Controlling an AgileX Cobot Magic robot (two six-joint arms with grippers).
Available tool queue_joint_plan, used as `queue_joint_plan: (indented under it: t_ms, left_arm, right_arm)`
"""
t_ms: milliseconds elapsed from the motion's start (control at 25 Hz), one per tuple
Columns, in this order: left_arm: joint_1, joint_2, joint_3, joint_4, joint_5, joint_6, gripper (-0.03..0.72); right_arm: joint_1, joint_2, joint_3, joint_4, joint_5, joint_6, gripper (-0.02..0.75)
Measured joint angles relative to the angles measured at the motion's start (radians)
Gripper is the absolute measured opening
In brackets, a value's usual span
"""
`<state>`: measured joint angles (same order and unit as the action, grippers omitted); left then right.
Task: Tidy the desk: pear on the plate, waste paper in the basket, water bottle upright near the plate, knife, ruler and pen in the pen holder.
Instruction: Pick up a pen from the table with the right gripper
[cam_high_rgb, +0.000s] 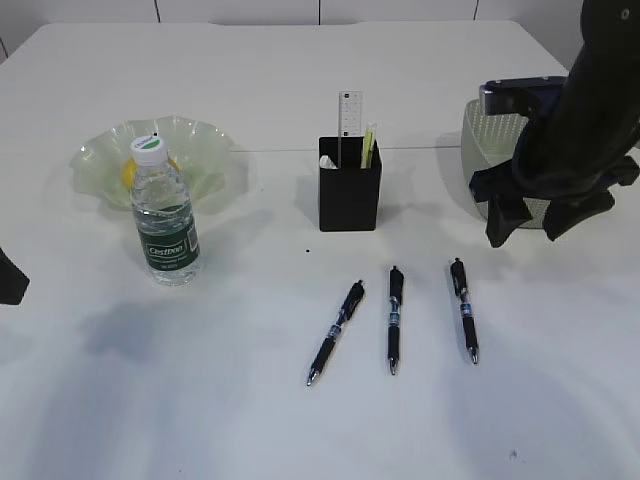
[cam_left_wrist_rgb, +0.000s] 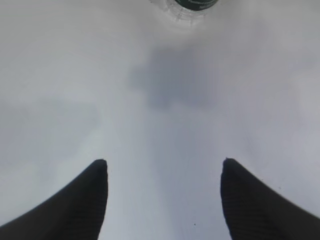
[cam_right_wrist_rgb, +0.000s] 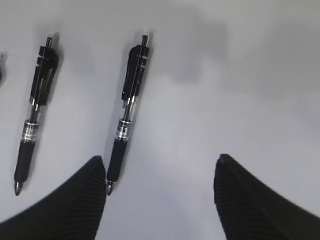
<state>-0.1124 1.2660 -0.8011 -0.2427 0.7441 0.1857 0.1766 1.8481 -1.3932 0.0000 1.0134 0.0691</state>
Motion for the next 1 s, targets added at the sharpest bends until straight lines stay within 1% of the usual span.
queue_joint_plan:
  t_ms: [240,600,1000]
  left_arm:
    - [0.0,0.0,0.0,0.0,0.0,0.0,0.5]
    - [0.0,0.0,0.0,-0.001,0.0,0.0,0.499]
    - [0.0,0.0,0.0,-0.002,0.0,0.0,0.497]
  right_arm:
    - [0.0,0.085,-0.009,0.061,-0.019,0.079,0.504]
    - [-0.001,0.181,-0.089,0.042,-0.03,0.16,0.504]
    - [-0.001,0.239,-0.1,0.032,-0.034,0.179,0.503]
